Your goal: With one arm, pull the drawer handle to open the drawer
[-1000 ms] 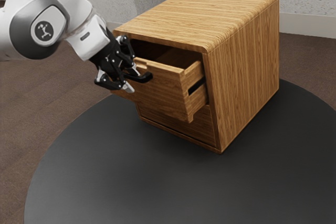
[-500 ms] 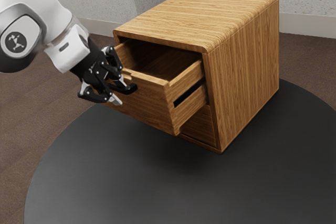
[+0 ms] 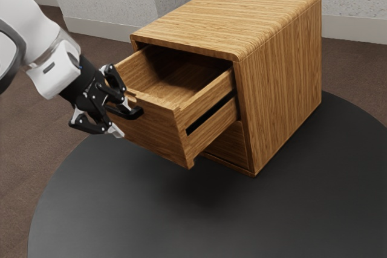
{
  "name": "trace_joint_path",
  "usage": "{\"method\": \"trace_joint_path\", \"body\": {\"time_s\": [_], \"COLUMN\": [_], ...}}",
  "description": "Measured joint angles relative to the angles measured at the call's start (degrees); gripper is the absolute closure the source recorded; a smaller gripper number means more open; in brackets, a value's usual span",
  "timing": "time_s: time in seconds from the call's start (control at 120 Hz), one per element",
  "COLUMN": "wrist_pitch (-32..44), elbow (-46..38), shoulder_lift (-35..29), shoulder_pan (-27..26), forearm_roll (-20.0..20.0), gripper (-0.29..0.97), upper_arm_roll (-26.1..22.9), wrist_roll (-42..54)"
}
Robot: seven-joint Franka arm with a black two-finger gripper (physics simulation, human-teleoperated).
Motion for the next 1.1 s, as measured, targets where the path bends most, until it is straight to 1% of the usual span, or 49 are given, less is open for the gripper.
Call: {"method": "trace_joint_path", "body": {"time_s": [0.042, 0.108, 0.167, 0.35, 0.55, 0.625, 0.692, 0.8, 0.858, 0.892, 0.933, 0.967, 1.033, 1.058, 1.067, 1.075, 1.083, 1.1], "wrist_pitch": [-0.19, -0.61, -0.85, -1.83, -3.14, -3.64, -4.12, -5.47, -6.22, -6.69, -7.32, -7.86, -8.84, -9.31, -9.49, -9.68, -9.83, -10.15], "elbow": [-0.28, -0.82, -1.33, -2.62, -3.61, -4.16, -4.77, -5.55, -5.85, -5.94, -6.00, -6.01, -5.77, -5.62, -5.58, -5.40, -5.21, -4.64], "shoulder_lift": [-0.49, -1.23, -1.81, -3.18, -4.78, -5.34, -5.94, -7.18, -7.59, -7.87, -8.30, -8.75, -10.05, -10.66, -10.89, -11.20, -11.50, -12.02], "shoulder_pan": [0.01, -0.01, -0.11, -0.29, -0.20, -0.16, -0.17, -0.29, -0.30, -0.26, -0.25, -0.27, -0.09, -0.03, 0.01, 0.01, -0.04, -0.10], "forearm_roll": [0.00, 0.01, 0.03, -0.03, -0.07, -0.11, -0.18, -0.33, -0.42, -0.47, -0.52, -0.54, -0.63, -0.68, -0.73, -0.79, -0.84, -0.89], "gripper": [0.48, 0.50, 0.49, 0.40, 0.44, 0.41, 0.33, 0.26, 0.20, 0.21, 0.18, 0.28, 0.42, 0.51, 0.50, 0.52, 0.59, 0.63], "upper_arm_roll": [0.04, 0.16, 0.45, 0.65, 0.69, 0.72, 0.77, 0.78, 0.78, 0.79, 0.80, 0.81, 0.79, 0.78, 0.78, 0.75, 0.73, 0.59], "wrist_roll": [-0.11, -0.26, -0.38, -0.76, -1.11, -1.25, -1.36, -1.57, -1.67, -1.72, -1.79, -1.86, -2.01, -2.07, -2.09, -2.11, -2.13, -2.18]}}
